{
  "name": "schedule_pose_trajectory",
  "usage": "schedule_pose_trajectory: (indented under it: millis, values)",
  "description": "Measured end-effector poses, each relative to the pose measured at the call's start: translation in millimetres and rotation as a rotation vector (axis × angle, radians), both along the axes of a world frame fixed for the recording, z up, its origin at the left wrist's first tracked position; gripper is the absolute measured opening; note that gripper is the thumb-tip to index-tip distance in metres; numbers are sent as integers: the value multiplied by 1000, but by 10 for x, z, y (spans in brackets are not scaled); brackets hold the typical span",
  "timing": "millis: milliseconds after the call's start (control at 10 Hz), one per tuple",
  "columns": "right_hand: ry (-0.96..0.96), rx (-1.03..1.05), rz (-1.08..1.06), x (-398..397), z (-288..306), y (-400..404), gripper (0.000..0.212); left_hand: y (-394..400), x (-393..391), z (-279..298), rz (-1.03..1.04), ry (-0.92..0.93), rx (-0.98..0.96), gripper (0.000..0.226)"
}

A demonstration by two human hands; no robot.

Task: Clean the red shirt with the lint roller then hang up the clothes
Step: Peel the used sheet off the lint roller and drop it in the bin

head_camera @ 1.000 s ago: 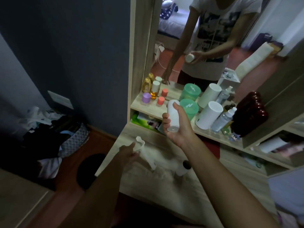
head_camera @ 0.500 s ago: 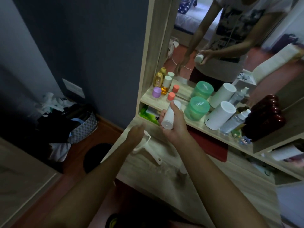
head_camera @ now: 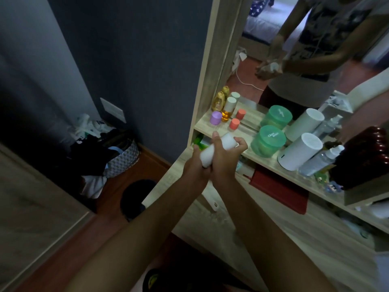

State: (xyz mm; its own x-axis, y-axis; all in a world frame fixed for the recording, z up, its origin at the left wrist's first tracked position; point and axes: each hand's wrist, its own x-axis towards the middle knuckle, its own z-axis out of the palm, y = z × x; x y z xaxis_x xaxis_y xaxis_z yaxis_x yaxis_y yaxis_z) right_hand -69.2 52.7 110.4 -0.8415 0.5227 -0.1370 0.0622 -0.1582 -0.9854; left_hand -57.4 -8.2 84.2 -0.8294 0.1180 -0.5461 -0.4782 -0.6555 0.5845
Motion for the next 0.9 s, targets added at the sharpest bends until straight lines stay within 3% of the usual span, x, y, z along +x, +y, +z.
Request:
schedule_pose_trajectory:
  millis: [200, 400, 500, 600, 700, 800, 900]
  values:
    - [-92, -178, -75, -54, -65, 76, 50, 51, 18, -29, 29, -59, 12, 50]
    - [-141, -294, -210, -77, -178, 177, 62, 62, 59, -54, 16, -38, -7, 34]
    - [-126, -401, -273, -96, -159, 266, 49, 22, 73, -72, -23, -55, 54, 37]
    - [-123, -485, -358, -160, -146, 383, 55, -147, 22, -146, 37, -175, 223, 52]
    - [-127, -534, -369, -160, -133, 440, 52, -313, -12, -368, -13, -218, 152, 40]
    - [-149, -556, -299, -116, -200, 500, 45, -463, -70, -758, -1, -280, -175, 11]
    - [-206, -608, -153, -39, -256, 548, 54, -646, 4, -1121, -147, -259, -566, 31]
